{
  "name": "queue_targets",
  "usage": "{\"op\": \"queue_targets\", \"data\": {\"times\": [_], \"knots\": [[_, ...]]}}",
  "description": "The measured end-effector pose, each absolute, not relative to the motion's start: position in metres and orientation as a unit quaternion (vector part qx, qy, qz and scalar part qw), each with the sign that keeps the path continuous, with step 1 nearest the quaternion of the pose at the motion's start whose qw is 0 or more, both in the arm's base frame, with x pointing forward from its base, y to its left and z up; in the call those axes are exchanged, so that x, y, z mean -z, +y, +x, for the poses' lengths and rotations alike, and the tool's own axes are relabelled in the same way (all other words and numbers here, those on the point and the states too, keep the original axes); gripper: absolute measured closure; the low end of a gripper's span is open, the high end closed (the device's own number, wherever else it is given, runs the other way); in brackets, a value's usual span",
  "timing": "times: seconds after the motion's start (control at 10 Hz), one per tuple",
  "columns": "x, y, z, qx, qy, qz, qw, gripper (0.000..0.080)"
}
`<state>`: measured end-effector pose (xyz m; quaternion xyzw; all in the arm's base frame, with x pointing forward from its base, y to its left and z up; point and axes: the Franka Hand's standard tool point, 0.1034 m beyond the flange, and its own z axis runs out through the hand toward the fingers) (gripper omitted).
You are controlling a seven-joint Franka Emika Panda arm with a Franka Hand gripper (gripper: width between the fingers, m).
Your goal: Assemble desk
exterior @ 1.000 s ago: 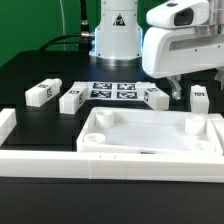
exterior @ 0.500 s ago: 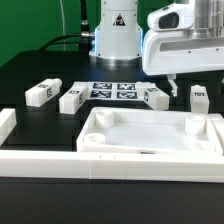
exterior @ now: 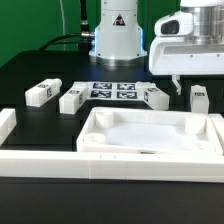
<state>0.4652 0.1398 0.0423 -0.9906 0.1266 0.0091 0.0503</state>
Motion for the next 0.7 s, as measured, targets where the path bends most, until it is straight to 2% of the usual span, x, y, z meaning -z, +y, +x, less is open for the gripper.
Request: {"op": "queue_targets", "data": {"times": [0.2,0.3,0.7], "knots": [[-0.043,0.133,0.457,-0.089,0.082,-0.992,0.038,0.0150],[-0.043,0.134,0.464,-0.105,0.083,-0.990,0.037,0.0150],[-0.035,0.127,0.458,-0.235,0.080,-0.968,0.041,0.0150]]}}
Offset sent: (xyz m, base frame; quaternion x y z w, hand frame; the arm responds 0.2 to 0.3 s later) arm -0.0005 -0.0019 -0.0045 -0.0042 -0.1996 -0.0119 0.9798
